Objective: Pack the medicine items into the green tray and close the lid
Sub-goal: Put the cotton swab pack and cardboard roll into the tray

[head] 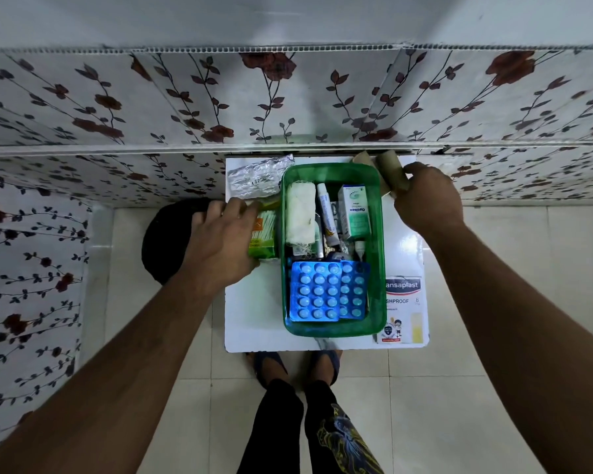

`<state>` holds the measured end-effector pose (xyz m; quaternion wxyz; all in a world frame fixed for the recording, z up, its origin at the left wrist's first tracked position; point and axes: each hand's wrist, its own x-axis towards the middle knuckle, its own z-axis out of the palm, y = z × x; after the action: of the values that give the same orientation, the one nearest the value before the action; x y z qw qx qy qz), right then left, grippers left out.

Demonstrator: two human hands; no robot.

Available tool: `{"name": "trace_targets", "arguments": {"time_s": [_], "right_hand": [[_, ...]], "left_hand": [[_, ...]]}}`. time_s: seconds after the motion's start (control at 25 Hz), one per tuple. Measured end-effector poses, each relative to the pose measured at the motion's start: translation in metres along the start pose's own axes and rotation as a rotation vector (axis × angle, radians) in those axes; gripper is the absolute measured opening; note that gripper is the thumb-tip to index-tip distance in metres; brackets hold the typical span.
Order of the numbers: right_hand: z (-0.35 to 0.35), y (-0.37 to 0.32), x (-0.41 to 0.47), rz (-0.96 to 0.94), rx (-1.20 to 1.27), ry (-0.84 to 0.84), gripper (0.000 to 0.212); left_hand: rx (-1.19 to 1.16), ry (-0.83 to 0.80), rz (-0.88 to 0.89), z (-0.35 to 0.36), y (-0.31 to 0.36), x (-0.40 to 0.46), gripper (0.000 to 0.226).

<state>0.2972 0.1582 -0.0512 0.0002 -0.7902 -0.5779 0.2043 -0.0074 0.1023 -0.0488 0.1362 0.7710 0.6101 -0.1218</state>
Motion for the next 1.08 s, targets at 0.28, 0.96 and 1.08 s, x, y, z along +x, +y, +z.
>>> {"name": "trace_targets", "arguments": {"time_s": [0.28, 0.96, 1.08], "right_hand": [[-0.001, 0.006, -0.003, 0.073, 0.088, 0.020, 0.027], [-0.054, 0.024, -0.125, 0.282, 0.643, -0.032, 0.030], [-0.055, 0.011, -0.129, 0.243, 0.691, -0.043, 0.029]], "left_hand": [[-0.013, -0.008, -0.009, -0.015, -0.007, -0.016, 0.081], [-0.195, -0.101, 0.245, -0.038, 0.117, -0.055, 0.086], [-0.254, -0.136, 0.238, -0.034, 0.111, -0.054, 0.068]]}}
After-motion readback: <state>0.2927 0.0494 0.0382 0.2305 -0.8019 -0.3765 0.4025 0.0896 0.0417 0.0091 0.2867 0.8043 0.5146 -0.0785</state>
